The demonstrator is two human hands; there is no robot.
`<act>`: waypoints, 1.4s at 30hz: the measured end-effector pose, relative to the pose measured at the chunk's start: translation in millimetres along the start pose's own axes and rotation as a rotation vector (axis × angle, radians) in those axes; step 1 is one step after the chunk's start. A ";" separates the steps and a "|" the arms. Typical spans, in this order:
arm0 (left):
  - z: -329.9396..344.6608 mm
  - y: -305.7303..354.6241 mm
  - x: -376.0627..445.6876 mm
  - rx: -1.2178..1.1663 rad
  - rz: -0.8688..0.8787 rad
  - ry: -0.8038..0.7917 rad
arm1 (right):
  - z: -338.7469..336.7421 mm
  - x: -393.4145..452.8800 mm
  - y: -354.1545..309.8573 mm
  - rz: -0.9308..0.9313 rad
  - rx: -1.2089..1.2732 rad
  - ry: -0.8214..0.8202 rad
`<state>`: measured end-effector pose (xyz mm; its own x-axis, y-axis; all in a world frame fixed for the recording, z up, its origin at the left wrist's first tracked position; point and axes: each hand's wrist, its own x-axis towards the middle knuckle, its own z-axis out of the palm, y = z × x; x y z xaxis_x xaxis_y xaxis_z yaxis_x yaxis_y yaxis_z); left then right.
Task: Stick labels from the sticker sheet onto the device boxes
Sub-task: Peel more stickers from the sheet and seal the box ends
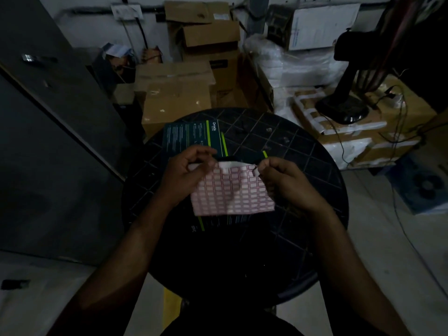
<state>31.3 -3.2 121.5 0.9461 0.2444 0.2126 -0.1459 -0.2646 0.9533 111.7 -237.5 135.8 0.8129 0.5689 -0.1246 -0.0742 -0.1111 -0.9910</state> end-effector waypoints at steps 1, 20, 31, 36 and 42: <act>0.6 -0.3 0.0 -0.002 0.009 -0.012 | -7.0 -2.3 1.2 0.009 0.020 0.004; 18.4 -7.6 -10.8 0.521 0.097 0.018 | -117.6 18.8 203.9 0.385 -0.837 0.060; 21.5 -5.3 -14.5 0.578 0.121 0.045 | -93.6 -12.6 239.1 0.362 -0.667 -0.018; 12.8 -3.2 -18.2 0.607 0.158 -0.067 | -98.4 -15.4 232.6 0.377 -0.602 0.107; -7.3 -11.0 -10.8 0.596 0.130 -0.160 | -66.7 -4.9 147.5 -0.088 -0.396 0.446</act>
<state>20.6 3.9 110.3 0.9698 0.0445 0.2397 -0.1201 -0.7686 0.6284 135.3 -311.0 -6.6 0.9763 0.2031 0.0744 0.1559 -0.4226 -0.8928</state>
